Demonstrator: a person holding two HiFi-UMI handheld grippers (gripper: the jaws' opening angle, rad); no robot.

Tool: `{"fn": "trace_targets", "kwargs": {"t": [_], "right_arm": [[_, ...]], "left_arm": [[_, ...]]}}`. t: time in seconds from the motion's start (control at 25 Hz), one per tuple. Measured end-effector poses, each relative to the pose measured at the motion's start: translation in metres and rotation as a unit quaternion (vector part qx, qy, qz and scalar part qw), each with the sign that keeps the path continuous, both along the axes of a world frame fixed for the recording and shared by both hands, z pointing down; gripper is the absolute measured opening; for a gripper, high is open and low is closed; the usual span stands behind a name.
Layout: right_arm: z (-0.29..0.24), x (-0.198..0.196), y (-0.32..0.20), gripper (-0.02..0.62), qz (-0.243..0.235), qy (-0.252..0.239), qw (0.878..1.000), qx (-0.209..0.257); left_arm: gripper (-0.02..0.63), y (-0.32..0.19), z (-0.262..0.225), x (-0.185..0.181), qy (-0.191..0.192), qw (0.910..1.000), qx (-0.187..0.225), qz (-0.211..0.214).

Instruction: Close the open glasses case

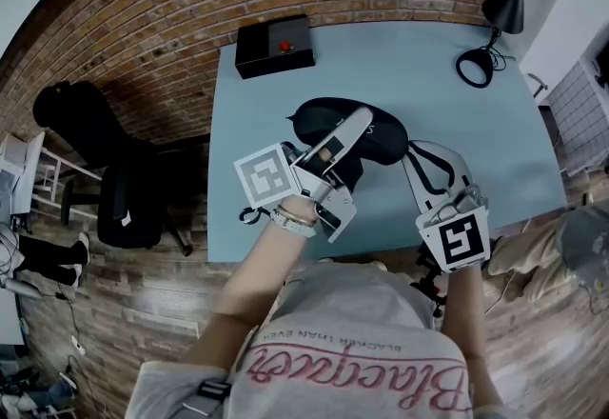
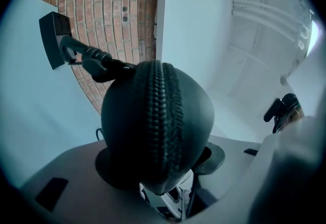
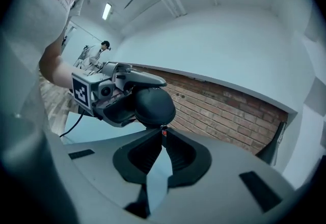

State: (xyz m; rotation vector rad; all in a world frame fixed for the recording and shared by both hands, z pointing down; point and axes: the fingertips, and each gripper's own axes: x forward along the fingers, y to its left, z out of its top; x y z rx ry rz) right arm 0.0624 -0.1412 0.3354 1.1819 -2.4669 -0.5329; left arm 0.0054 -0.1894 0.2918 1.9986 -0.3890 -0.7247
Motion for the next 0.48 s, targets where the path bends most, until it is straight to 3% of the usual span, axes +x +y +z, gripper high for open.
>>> {"fn": "trace_targets", "kwargs": {"t": [0.16,0.28,0.4,0.48], "right_arm": [[-0.0004,0.0007,-0.0008,0.027,0.006,0.013,1.0,0.015],[0.0031,-0.0021,-0.0002,0.098,-0.005,0.022,1.0,0.005],[0.0091,-0.0053,0.0023,0.101,-0.02,0.047,0.999,0.003],[0.009,-0.0047,0.0019,0.02,-0.014,0.048,0.999,0.008]], "left_arm": [[0.25,-0.0013,0.0009,-0.0014,-0.006,1.0,-0.006,0.002],[0.252,-0.0019,0.0023,-0.0023,-0.013,0.9998,-0.012,0.005],[0.252,-0.0007,0.0024,-0.0002,-0.013,0.9998,-0.01,0.009],[0.252,0.0,0.001,0.001,-0.014,0.9999,-0.004,0.008]]}}
